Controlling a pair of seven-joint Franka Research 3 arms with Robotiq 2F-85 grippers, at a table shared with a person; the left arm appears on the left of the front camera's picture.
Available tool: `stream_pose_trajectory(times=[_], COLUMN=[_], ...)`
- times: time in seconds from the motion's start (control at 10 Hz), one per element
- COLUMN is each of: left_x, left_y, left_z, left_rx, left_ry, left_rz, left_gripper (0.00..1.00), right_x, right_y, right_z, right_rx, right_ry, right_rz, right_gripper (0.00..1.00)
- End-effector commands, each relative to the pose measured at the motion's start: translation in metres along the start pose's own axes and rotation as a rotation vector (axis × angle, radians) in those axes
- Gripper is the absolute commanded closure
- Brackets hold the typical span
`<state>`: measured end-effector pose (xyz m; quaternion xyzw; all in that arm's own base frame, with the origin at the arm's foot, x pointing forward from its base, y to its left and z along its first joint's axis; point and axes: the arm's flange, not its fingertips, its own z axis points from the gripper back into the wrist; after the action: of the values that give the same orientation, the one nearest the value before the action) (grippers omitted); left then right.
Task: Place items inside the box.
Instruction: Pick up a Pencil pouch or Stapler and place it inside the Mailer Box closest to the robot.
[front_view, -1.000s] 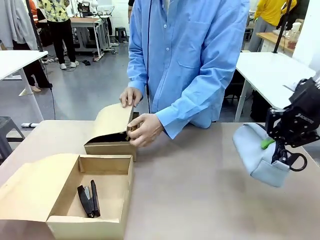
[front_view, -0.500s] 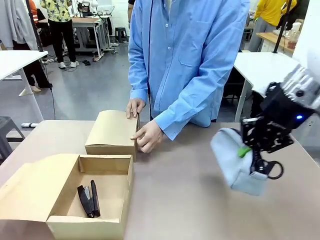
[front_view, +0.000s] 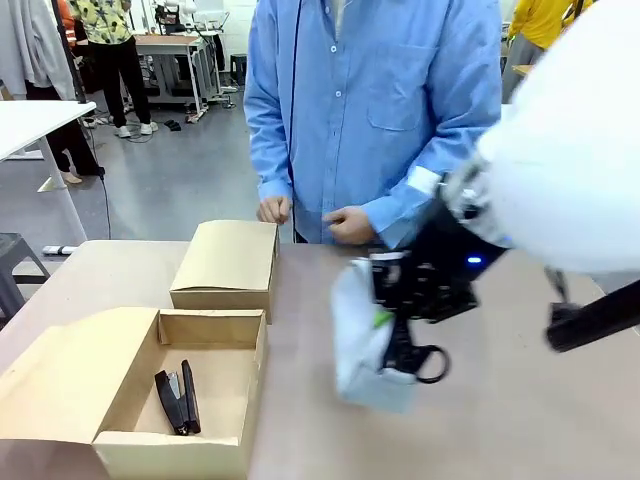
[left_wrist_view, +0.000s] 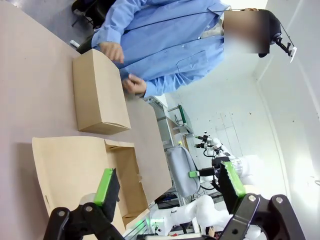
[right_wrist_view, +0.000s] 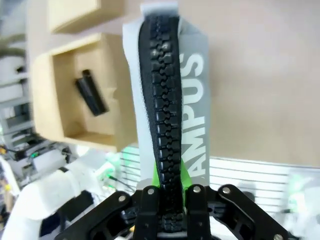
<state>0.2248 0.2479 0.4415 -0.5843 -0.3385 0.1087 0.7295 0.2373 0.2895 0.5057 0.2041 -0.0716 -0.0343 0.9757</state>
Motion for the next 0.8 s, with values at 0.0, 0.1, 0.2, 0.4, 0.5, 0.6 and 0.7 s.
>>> stream_pose_trajectory(times=[0.0, 0.1, 0.2, 0.4, 0.5, 0.6, 0.7], left_x=[0.001, 0.001, 0.001, 0.001, 0.001, 0.001, 0.001], left_y=[-0.001, -0.001, -0.001, -0.001, -0.001, -0.001, -0.001], left_z=[0.000, 0.000, 0.000, 0.000, 0.000, 0.000, 0.000], left_rx=[-0.020, -0.020, -0.020, -0.020, -0.020, -0.020, -0.020], left_ry=[-0.016, -0.016, -0.016, -0.016, -0.016, -0.016, -0.016], left_rz=[-0.019, -0.019, -0.019, -0.019, -0.019, -0.019, -0.019], left_gripper=[0.00, 0.00, 0.00, 0.00, 0.00, 0.00, 0.00], right_x=[-0.007, -0.016, -0.020, -0.033, -0.033, -0.034, -0.036], right_y=[0.090, 0.124, 0.138, 0.090, 0.090, 0.117, 0.134], right_z=[-0.022, -0.037, -0.050, -0.015, -0.015, -0.032, -0.044], right_rx=[0.088, 0.102, 0.070, 0.077, 0.077, 0.092, 0.040], right_ry=[-0.008, -0.004, -0.009, 0.006, 0.006, 0.025, -0.011], right_rz=[-0.057, -0.069, -0.028, -0.026, -0.026, -0.031, -0.009], right_gripper=[0.89, 0.89, 0.89, 0.89, 0.89, 0.89, 0.89])
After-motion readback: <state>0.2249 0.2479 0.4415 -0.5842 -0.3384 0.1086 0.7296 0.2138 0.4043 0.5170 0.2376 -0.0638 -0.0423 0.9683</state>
